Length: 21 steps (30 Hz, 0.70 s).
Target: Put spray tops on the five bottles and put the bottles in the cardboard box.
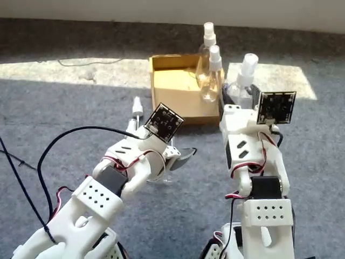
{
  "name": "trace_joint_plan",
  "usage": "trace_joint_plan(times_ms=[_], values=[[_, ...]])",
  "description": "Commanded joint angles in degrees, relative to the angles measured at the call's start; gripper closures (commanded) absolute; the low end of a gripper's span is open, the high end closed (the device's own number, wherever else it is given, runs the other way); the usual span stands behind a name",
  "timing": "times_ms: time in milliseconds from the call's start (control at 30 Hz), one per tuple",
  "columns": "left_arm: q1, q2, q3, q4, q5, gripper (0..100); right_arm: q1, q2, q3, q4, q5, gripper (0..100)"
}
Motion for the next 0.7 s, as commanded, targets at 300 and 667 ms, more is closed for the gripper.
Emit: trace_joint_plan(times_ms=[300, 667], values=[[-4.2, -0.2, 1.2, 5.6, 0.1, 72, 0.3, 39.9, -17.1, -24.4, 0.7, 99.5], [-6.9, -0.2, 1.6, 2.5, 0.1, 72, -2.5, 47.1, -11.0, -43.7, 0.7, 99.5]])
